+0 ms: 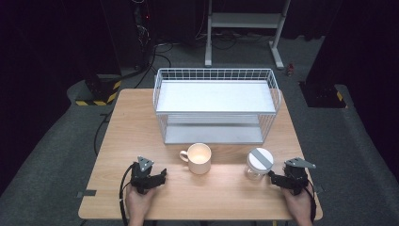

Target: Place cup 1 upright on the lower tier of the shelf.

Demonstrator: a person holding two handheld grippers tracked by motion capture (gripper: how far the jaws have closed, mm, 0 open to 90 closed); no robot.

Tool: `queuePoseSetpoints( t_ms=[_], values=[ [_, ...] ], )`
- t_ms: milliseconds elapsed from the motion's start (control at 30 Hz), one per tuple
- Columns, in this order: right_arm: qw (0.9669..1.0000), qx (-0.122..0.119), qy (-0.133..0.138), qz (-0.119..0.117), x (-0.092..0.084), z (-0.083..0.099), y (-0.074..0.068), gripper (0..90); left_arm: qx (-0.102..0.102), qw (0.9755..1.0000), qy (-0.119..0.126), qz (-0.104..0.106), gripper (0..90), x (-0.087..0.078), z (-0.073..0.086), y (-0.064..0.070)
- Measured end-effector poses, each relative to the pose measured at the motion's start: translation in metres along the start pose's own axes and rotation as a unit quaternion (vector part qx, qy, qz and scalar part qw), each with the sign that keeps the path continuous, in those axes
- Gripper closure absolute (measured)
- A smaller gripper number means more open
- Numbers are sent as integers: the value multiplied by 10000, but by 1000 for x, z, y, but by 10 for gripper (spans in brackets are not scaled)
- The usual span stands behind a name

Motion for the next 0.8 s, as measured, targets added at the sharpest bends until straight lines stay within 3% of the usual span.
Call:
queuePoseSetpoints(
  t_ms=[433,533,800],
  values=[
    [10000,5,-3,-13,0,0,0,183,13,10000,-7,-4,217,0,0,0],
    [9998,-152,-62,-125,1,0,-1,138,17,10000,-4,-4,217,0,0,0],
    [9998,-144,-64,-119,1,0,-1,138,25,10000,-18,-4,217,-1,1,-1]
  ],
)
Point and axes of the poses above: each handheld gripper's, and its own axes: x roughly forward along the jaws, z roughly out of its underside, y roughly to its right, the point moved 7 cm from there along x, roughly forward along the jaws, and after that the axes turned 5 degrees about x, right-handed, at the moved point
